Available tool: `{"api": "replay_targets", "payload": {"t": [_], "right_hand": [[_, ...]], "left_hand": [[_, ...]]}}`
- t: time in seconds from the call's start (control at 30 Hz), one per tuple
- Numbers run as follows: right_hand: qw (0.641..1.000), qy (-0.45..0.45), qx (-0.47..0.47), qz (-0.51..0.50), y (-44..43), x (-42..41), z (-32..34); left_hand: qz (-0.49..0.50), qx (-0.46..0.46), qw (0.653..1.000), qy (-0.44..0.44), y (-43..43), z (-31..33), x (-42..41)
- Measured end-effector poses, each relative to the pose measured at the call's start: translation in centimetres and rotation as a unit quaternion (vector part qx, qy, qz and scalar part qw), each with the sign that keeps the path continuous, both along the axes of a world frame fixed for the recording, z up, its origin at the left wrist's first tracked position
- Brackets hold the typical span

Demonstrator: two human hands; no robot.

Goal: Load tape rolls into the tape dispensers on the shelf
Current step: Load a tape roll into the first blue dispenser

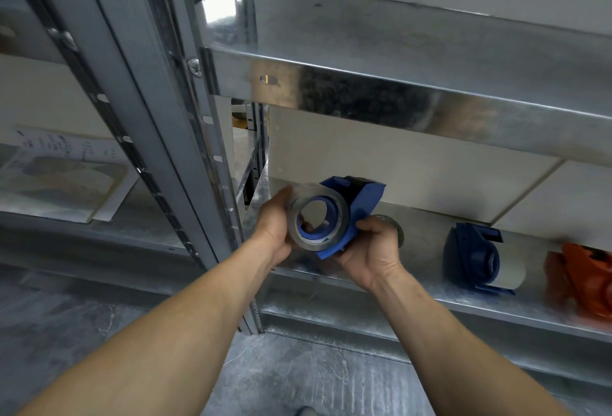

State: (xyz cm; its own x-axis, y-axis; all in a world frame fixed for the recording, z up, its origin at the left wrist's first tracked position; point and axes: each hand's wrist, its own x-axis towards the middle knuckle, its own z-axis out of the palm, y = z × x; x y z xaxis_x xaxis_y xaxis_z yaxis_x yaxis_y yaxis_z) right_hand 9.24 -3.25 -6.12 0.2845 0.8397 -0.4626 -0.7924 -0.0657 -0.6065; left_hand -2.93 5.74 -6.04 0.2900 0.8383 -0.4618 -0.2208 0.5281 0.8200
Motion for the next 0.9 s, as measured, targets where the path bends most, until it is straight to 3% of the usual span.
{"api": "replay_targets", "payload": {"t": [0.23,0.47,0.57,0.7,0.9], "right_hand": [[0.993,0.025,0.064,0.097,-1.7,2.5,0.5],[0.972,-0.092,0.083,0.201,-2.6,3.2,2.3],[0.96,-0.149,0.096,0.219,-2.8,3.0,2.8],[0.936,-0.269,0.088,0.208,-2.6,3.0,2.3],[0.884,-0.436,0.043,0.163,-2.7,2.2,1.8]], "left_hand": [[-0.018,-0.065,0.995,-0.07,0.1,1.0,0.0],[-0.099,-0.078,0.991,-0.047,0.7,1.3,0.5],[-0.115,-0.046,0.992,0.01,1.1,2.2,0.6],[-0.09,0.071,0.983,0.145,1.6,3.7,1.1],[-0.096,0.164,0.966,0.173,1.1,5.1,1.7]]}}
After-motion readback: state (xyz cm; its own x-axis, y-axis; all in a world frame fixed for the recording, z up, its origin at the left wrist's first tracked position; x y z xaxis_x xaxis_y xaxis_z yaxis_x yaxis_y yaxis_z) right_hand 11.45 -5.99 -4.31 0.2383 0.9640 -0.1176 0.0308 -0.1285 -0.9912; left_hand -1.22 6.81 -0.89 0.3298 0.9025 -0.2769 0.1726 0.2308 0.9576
